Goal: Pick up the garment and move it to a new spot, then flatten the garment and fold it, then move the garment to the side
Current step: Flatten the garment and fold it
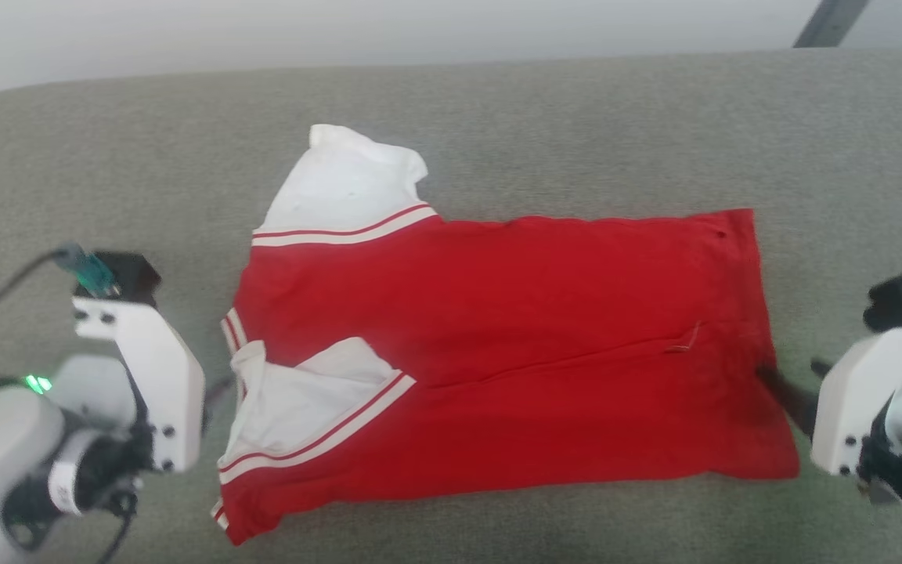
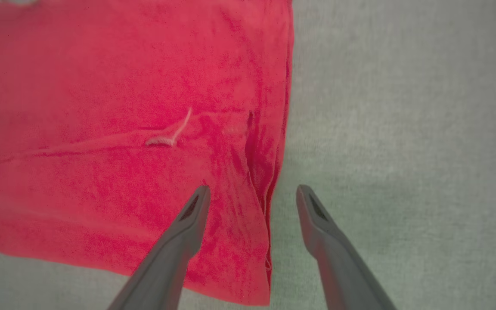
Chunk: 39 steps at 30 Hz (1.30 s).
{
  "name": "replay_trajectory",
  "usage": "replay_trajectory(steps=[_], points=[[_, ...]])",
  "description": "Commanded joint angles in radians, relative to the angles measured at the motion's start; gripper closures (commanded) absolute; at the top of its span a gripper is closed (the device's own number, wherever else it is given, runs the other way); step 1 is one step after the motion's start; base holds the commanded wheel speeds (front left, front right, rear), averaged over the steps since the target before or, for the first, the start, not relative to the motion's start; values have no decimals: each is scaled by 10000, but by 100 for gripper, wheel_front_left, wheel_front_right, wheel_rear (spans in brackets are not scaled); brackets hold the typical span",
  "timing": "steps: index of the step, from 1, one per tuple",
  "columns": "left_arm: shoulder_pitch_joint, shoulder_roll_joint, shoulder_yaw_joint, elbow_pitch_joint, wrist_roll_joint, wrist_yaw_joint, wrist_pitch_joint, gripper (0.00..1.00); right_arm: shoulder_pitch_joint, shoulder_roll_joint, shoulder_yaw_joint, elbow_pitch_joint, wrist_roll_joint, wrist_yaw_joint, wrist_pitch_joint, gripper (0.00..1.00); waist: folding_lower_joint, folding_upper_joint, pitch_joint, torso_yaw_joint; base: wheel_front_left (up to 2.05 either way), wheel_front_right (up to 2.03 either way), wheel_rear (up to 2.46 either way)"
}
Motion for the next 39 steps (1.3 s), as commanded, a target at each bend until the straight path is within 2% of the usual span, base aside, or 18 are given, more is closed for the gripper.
replay_trajectory(steps=[1, 3, 7, 9, 15, 19, 21, 29, 35, 39], points=[[-227, 70, 73, -27, 113, -6, 36, 0, -216, 175, -65, -167, -100, -15, -346, 0, 0, -1, -11, -176, 0, 0, 0], [-570, 158, 181, 78, 282, -188, -22, 0, -392, 406, -93, -383, -233, -15, -982, 0, 0, -1, 22, -415, 0, 0, 0], [-1281, -24, 428, 665, 562, -672, -277, 0, -924, 819, 84, -708, -481, -12, -2777, 0, 0, -1, 188, -1018, 0, 0, 0], [-1651, -104, 512, 1120, 695, -993, -457, 0, -1129, 894, 500, -732, -618, -11, -3742, 0, 0, -1, 300, -1379, 0, 0, 0], [-2767, -476, 608, 3004, 1227, -2195, -985, 0, -1521, 1068, 1625, -445, -927, -9, -6442, 0, 0, -1, 748, -2401, 0, 0, 0], [-3480, -672, 636, 4440, 1439, -2941, -1284, 0, -1575, 1226, 2273, -92, -813, -9, -7505, 0, 0, -1, 1131, -2963, 0, 0, 0], [-3816, -825, 700, 5131, 1351, -3282, -1253, 0, -1661, 1274, 2501, 62, -752, -11, -7851, 0, 0, -1, 1349, -3180, 0, 0, 0], [-4949, -1308, 547, 7315, 1472, -3938, -634, 0, -1973, 1362, 2735, 479, -565, -11, -8361, 0, 0, -1, 2039, -3590, 0, 0, 0], [-5604, -1778, 334, 8845, 1558, -4061, -50, 0, -2246, 1411, 2801, 684, -404, -11, -8334, 0, 0, -1, 2465, -3684, 0, 0, 0], [-5546, -2193, 69, 9724, 1419, -4014, 764, 0, -2478, 1370, 2793, 889, -232, -11, -7974, 0, 0, -1, 2593, -3628, 0, 0, 0]])
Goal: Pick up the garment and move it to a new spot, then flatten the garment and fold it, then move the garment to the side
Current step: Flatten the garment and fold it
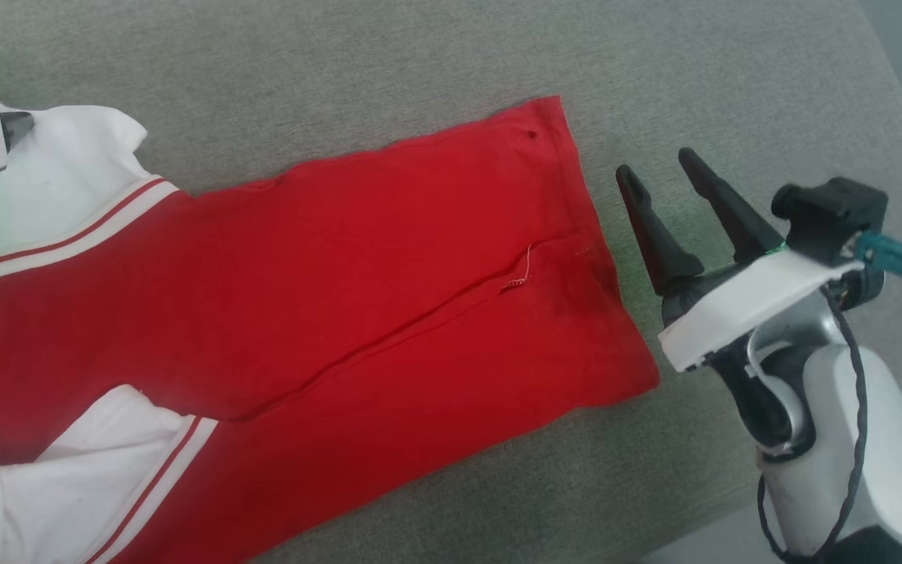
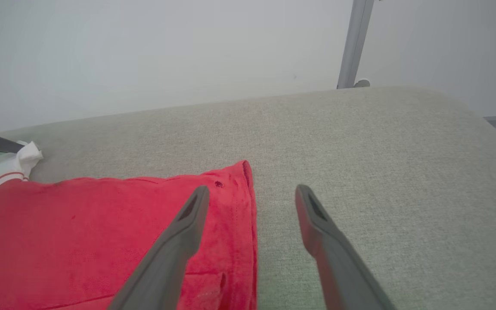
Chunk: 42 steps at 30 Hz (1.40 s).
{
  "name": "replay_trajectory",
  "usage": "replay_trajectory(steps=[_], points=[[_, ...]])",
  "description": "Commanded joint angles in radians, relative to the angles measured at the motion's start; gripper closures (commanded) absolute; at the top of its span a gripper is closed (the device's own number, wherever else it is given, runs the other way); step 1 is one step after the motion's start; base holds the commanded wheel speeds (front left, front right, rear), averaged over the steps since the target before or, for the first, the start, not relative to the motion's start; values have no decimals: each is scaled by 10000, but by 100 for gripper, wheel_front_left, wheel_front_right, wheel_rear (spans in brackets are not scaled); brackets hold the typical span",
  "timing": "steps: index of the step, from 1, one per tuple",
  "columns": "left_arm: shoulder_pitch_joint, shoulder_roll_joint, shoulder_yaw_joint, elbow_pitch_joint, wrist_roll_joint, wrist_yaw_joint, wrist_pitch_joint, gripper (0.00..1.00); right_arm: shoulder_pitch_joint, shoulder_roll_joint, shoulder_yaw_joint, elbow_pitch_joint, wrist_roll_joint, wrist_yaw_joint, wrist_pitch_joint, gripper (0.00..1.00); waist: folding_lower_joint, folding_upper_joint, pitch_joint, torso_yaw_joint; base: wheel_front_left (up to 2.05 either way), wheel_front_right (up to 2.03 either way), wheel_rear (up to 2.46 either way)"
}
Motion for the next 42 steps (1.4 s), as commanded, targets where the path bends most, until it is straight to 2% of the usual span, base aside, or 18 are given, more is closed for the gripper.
replay_trajectory(steps=[1, 2, 10, 14, 23, 24, 25, 32, 42], points=[[604, -281, -365, 457, -137, -8, 681, 56, -186, -67, -45, 118, 50, -5, 249, 0, 0, -1, 38, 81, 0, 0, 0], [558, -387, -401, 541, -161, -38, 826, 100, -280, -71, -123, 166, 101, -5, 379, 0, 0, -1, 56, 137, 0, 0, 0], [-121, -1195, -671, 729, 157, -473, 656, 100, -1682, -401, -192, 1367, 332, -5, 2149, 0, 0, -1, 148, 785, 0, 0, 0], [-464, -1584, -700, 923, 261, -559, 437, 100, -2707, -684, 158, 2538, 351, -5, 3300, 0, 0, -1, 210, 1124, 0, 0, 0], [-995, -2164, -740, 1539, 375, -825, -101, 100, -4628, -521, 1334, 5453, 869, -2, 6076, 0, 0, -1, 323, 1449, 0, 0, 0], [-1034, -2227, -738, 1615, 375, -866, -170, 100, -4749, -539, 1598, 5663, 918, -2, 6408, 36, 0, -1, 320, 1473, 0, 0, 0], [-1072, -2272, -724, 1693, 372, -891, -266, 100, -4836, -566, 1732, 5820, 1030, -2, 6590, 100, 0, -1, 315, 1494, 0, 0, 0], [-1317, -2553, -579, 2054, 269, -1081, -809, 100, -5407, -1060, 1975, 6138, 1134, -12, 6582, 100, 0, -1, 162, 1745, 0, 0, 0], [-1611, -2968, -841, 2120, 377, -1737, -808, 100, -5041, -1927, 2057, 5588, 1405, -12, 5946, 100, 0, -1, -722, 2539, 0, 0, 0]])
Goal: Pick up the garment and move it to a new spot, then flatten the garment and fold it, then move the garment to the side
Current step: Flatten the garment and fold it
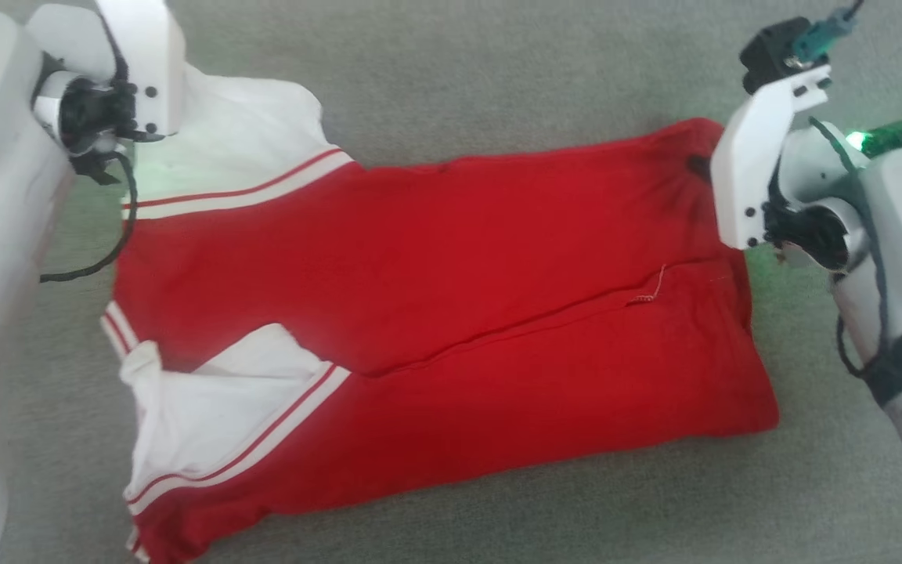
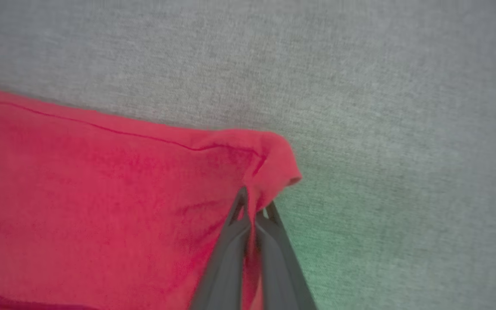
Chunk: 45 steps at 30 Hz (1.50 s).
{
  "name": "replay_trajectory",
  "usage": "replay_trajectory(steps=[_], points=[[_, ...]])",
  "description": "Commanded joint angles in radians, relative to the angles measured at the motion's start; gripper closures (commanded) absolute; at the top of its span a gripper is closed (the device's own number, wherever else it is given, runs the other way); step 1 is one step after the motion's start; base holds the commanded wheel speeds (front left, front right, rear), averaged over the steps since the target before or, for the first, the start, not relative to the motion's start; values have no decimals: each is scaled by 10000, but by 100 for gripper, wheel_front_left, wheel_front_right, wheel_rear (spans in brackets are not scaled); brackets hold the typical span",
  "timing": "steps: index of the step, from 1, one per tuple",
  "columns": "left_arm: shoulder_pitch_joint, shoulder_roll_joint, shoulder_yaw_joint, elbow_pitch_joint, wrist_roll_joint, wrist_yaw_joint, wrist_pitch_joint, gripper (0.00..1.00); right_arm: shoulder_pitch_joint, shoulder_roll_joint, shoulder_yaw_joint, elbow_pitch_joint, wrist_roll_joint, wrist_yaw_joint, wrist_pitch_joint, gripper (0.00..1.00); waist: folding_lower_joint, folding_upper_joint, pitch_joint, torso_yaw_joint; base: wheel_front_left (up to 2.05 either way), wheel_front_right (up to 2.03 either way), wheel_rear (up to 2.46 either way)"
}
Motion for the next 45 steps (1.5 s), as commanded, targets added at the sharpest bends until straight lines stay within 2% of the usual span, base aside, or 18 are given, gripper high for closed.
replay_trajectory(steps=[1, 8, 13, 16, 20, 28, 29, 30, 35, 39, 41, 42, 43, 44, 45], points=[[-92, -12, -61, -58, 35, -78, 62, 100, 147, -124, -31, -154, 44, -22, -135, 100, 0, 0, -321, 299, 0, 0, 0], [396, 99, -319, -1088, 45, -234, 254, 100, 902, -547, -313, -958, 59, -21, -68, 100, 0, 0, -1034, 798, 0, 0, 0], [934, 486, -461, -2557, 35, 211, 614, 100, 1609, -824, -647, -1861, -4, -21, 221, 100, 0, 0, -1457, 1066, 0, 0, 0], [1510, 896, -488, -3830, -73, 677, 852, 100, 2121, -1005, -892, -2527, -52, -21, 489, 100, 0, 0, -1668, 1173, 0, 0, 0], [2441, 1641, -481, -5997, -232, 1574, 1152, 100, 2875, -1159, -1328, -3434, -79, -21, 898, 100, 0, 0, -1905, 1273, 0, 0, 0], [4406, 3377, -468, -10481, -463, 3710, 1657, 100, 4483, -1251, -2564, -4697, -218, -21, 1590, 100, 0, 0, -2198, 1443, 0, 0, 0], [4605, 3542, -470, -10912, -455, 3946, 1694, 100, 4679, -1205, -2726, -4783, -266, -21, 1682, 100, 0, 0, -2223, 1461, 0, 0, 0], [4605, 3542, -470, -10912, -455, 3946, 1694, 100, 4679, -1205, -2726, -4783, -266, -21, 1682, 100, 0, 0, -2223, 1461, 0, 0, 0], [5784, 4149, -537, -12349, -660, 5010, 1530, 100, 5687, -928, -3219, -5011, -432, -21, 2097, 100, 0, 0, -2282, 1521, 0, 0, 0], [6742, 4195, -535, -12320, -940, 5278, 1004, 100, 6152, -632, -3268, -4815, -556, -21, 2189, 100, 0, 0, -2318, 1533, 0, 0, 0], [7197, 4049, -560, -12015, -1131, 5143, 647, 100, 6221, -459, -3184, -4637, -568, -21, 2143, 100, 0, 0, -2336, 1533, 0, 0, 0], [7342, 3969, -525, -11782, -1193, 5089, 435, 96, 6231, -384, -3158, -4552, -601, -16, 2083, 100, 0, 0, -2345, 1537, 0, 0, 0], [7510, 3860, -501, -11523, -1304, 4970, 229, 85, 6222, -335, -3115, -4463, -691, -18, 2017, 100, 0, 0, -2354, 1544, 0, 0, 0], [7643, 3770, -505, -11284, -1346, 4824, 46, 62, 6194, -253, -3058, -4361, -701, -18, 1970, 83, 0, 0, -2368, 1544, 0, 0, 0], [7731, 3673, -498, -10998, -1393, 4667, -147, 50, 6166, -173, -3016, -4242, -704, -18, 1919, 45, 0, 0, -2396, 1556, 0, 0, 0]])
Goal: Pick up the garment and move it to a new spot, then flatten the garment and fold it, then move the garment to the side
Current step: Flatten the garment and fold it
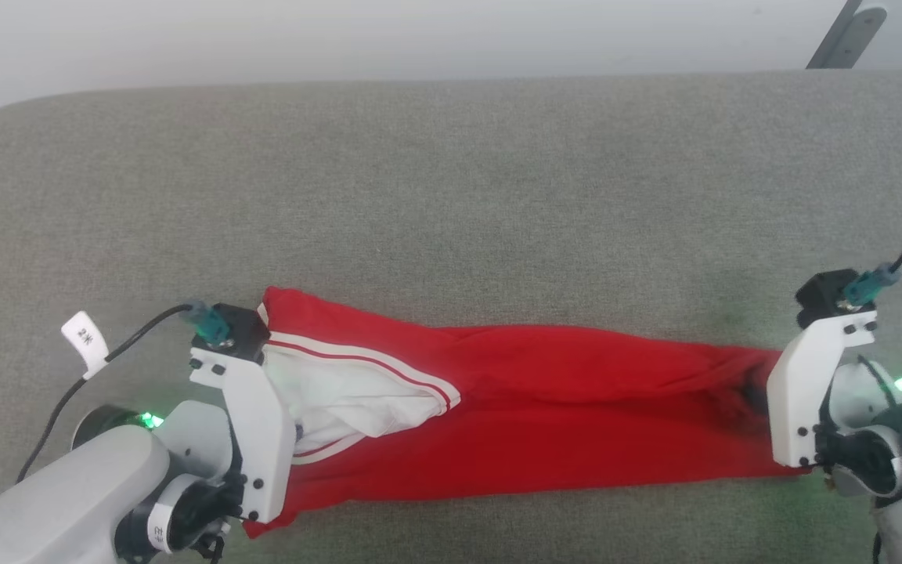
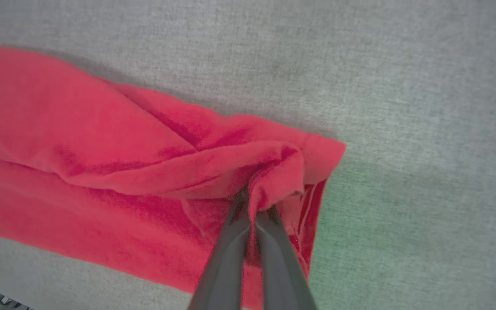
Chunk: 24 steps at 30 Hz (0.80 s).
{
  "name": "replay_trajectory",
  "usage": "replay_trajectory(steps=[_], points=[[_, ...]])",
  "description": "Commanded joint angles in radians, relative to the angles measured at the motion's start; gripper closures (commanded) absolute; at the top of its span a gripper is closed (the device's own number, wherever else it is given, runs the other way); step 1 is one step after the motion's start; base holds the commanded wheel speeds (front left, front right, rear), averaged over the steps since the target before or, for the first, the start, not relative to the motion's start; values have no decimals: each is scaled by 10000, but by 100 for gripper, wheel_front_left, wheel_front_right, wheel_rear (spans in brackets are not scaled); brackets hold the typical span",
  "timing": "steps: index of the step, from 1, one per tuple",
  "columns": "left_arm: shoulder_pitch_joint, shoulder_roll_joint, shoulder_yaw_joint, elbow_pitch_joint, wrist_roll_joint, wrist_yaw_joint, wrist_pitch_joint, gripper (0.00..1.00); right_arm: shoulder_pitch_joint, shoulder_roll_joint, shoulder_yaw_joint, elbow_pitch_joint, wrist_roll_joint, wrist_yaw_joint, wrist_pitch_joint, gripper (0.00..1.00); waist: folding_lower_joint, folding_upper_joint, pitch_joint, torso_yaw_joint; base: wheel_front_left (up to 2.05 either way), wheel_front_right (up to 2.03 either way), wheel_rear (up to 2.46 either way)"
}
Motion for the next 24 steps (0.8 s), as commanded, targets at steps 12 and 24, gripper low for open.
replay_trajectory(steps=[12, 24], points=[[895, -127, 922, 900, -66, -750, -2628, 0, 299, 227, -481, -391, 216, -8, 305, 0, -1, -1, -772, 288, 0, 0, 0], [2619, -108, 2221, 881, 634, -285, -7197, 0, 820, 414, -2191, -126, -360, -8, 1154, 0, -1, -1, -968, 912, 0, 0, 0]])
